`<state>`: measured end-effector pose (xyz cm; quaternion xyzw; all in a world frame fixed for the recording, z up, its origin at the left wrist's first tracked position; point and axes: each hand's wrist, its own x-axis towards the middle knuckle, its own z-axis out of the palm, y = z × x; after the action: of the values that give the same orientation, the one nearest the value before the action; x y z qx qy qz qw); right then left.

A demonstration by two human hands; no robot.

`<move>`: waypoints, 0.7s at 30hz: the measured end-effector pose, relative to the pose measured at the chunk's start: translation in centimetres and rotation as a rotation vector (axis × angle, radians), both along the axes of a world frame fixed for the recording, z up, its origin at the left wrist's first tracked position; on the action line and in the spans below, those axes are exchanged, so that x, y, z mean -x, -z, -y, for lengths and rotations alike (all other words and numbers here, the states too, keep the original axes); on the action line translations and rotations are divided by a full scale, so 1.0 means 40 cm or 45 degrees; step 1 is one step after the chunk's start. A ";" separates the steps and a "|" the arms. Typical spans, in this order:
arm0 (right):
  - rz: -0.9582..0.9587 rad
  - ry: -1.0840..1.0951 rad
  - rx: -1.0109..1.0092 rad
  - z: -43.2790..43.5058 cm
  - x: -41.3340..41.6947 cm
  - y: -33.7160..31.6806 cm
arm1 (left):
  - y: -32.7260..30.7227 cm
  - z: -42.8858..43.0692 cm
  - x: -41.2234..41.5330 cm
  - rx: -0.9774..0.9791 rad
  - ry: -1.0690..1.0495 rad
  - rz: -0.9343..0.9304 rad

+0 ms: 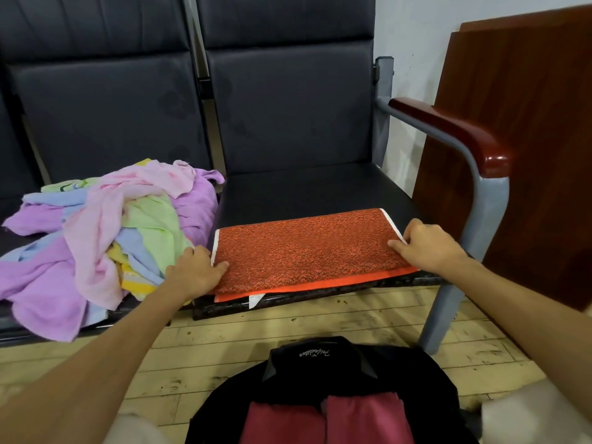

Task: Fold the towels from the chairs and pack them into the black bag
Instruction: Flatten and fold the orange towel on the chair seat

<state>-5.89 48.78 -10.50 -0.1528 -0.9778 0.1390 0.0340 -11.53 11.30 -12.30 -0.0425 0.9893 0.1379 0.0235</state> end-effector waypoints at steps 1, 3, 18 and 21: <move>0.040 0.048 0.005 0.005 0.005 0.001 | 0.001 -0.004 0.002 0.059 -0.021 0.014; 0.115 0.111 -0.023 0.016 0.017 0.002 | -0.002 -0.015 0.003 0.129 -0.035 0.025; 0.091 0.042 0.689 0.044 0.063 0.014 | -0.045 0.003 -0.027 -0.057 0.100 -0.096; 0.186 0.104 1.069 0.049 0.046 -0.002 | -0.060 -0.006 -0.045 -0.455 0.100 -0.124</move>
<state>-7.72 46.81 -10.42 -0.2012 -0.8294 0.5124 -0.0951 -9.74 11.56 -9.90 0.0079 0.9499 0.3123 -0.0120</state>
